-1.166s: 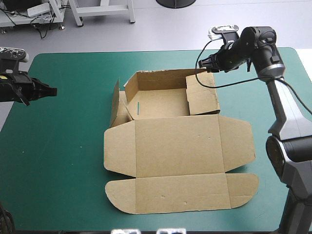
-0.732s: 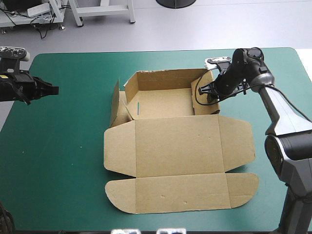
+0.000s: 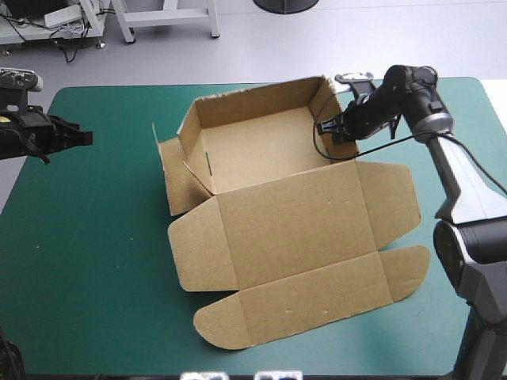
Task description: Fold the box
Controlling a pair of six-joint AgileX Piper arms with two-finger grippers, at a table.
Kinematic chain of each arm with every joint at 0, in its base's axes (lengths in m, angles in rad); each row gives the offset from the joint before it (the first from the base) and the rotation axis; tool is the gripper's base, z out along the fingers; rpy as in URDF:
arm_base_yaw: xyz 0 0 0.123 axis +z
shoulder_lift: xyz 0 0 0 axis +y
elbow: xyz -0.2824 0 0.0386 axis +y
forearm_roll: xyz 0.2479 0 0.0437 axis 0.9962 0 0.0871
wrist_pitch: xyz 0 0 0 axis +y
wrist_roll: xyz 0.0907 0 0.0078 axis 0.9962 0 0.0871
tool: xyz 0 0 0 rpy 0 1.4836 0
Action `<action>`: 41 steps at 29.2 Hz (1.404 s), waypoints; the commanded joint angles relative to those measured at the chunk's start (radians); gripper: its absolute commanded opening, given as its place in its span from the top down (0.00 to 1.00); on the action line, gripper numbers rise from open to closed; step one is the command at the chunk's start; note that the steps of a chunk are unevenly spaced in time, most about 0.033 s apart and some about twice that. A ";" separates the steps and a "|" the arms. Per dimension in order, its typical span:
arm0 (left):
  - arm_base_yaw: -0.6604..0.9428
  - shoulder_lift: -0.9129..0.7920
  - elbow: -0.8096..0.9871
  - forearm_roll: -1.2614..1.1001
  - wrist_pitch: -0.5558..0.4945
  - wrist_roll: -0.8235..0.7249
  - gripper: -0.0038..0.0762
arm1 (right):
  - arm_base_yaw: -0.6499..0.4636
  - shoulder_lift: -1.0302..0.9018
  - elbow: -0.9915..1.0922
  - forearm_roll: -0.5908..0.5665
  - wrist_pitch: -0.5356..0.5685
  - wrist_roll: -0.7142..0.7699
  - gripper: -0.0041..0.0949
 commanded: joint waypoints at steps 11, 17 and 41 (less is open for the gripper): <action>0.007 0.027 -0.029 -0.459 -0.116 0.098 0.96 | -0.220 -0.446 -0.109 0.142 0.044 -0.005 0.95; 0.007 0.090 -0.029 -0.838 0.002 0.240 0.96 | -0.238 -0.530 -0.109 0.168 0.044 -0.011 0.95; -0.188 0.111 -0.079 -1.093 0.202 0.308 0.96 | -0.238 -0.536 0.150 0.319 0.002 -0.076 0.96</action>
